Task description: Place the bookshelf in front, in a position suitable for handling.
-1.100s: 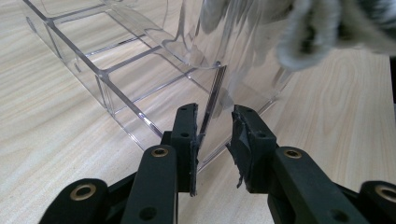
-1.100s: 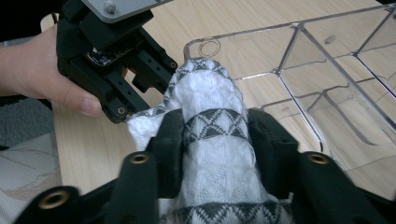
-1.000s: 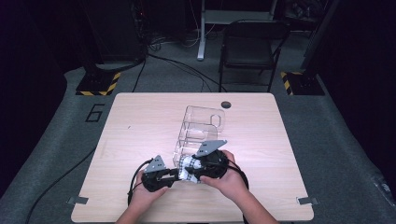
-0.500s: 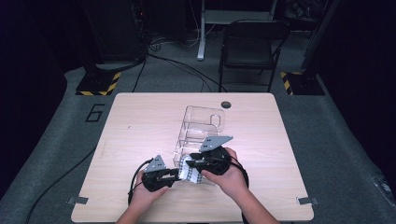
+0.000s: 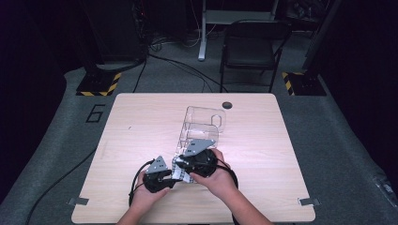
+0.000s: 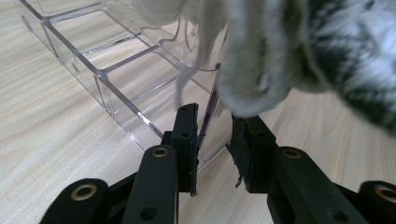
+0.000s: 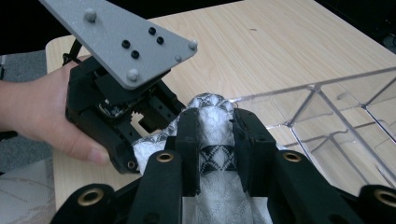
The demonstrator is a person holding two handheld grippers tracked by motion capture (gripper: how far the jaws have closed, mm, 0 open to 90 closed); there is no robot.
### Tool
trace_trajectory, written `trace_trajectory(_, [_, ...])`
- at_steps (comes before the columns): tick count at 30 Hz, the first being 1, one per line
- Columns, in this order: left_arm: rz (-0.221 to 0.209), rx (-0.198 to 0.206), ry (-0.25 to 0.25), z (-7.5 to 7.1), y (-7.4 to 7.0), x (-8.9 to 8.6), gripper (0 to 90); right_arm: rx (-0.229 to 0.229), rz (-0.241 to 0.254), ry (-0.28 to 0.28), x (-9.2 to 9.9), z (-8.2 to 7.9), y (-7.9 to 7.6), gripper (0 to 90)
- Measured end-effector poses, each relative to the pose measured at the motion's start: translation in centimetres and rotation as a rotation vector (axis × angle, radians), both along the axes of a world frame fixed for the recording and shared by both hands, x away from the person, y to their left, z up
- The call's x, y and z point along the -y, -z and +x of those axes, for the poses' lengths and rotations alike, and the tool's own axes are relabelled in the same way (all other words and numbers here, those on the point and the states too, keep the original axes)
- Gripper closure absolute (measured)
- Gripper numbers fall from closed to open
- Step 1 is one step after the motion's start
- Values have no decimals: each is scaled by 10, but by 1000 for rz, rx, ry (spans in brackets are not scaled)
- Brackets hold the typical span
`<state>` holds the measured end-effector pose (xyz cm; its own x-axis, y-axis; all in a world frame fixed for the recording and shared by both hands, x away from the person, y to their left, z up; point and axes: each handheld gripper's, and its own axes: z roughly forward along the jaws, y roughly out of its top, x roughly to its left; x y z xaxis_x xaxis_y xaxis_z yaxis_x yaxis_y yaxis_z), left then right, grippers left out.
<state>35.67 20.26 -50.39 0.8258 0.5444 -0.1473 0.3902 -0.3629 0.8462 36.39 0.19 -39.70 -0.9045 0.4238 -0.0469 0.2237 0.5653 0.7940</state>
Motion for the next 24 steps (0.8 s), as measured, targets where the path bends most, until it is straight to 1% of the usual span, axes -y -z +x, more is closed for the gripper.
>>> trace_trajectory(1, [0,-1,0,0,0,0,717,12,-11,-15,3,0,0,728])
trace_trajectory(2, [0,-1,0,0,0,0,719,14,-15,-9,6,-1,-1,728])
trace_trajectory(3, [1,-1,2,-1,0,1,721,23,-24,-20,10,-1,-1,729])
trace_trajectory(5, [1,-2,2,-1,0,0,722,18,-31,-19,13,-2,-2,729])
trace_trajectory(6, [-1,-2,4,0,0,0,722,4,-28,-10,16,-2,-3,729])
trace_trajectory(7, [-11,-7,2,0,0,0,723,-23,-18,-1,19,0,-4,729])
trace_trajectory(8, [-4,-9,15,1,0,-1,722,-25,-20,-2,18,1,-4,729])
trace_trajectory(9, [-4,-9,15,1,0,-1,722,-25,-20,-2,18,1,-4,729])
trace_trajectory(10, [-20,-16,7,0,1,0,722,-25,-13,-3,13,1,-3,728])
trace_trajectory(11, [-20,-16,7,0,1,0,721,-25,-13,-3,13,1,-3,728])
trace_trajectory(12, [-25,-13,1,0,1,0,720,-2,-7,-6,6,1,-1,724])
trace_trajectory(13, [-25,-13,1,0,1,0,720,-2,-7,-6,6,1,-1,724])
trace_trajectory(14, [-24,-13,2,0,1,0,720,-6,0,10,-2,0,0,721])
trace_trajectory(15, [-22,-15,7,0,1,0,721,0,-5,1,-4,0,1,721])
trace_trajectory(17, [-20,-6,1,0,1,0,721,4,-4,9,-6,-1,1,723])
trace_trajectory(19, [-7,-7,12,0,0,0,724,7,-4,0,-3,-1,1,723])
trace_trajectory(21, [-4,-2,14,0,0,0,729,10,-7,-1,0,-2,1,723])
trace_trajectory(22, [-5,3,10,-1,0,0,732,27,-15,-10,5,-2,0,722])
trace_trajectory(23, [-4,1,10,-1,0,0,734,23,-17,-6,8,-3,0,722])
trace_trajectory(24, [-3,2,4,-1,0,0,735,27,-24,-8,18,-5,-1,722])
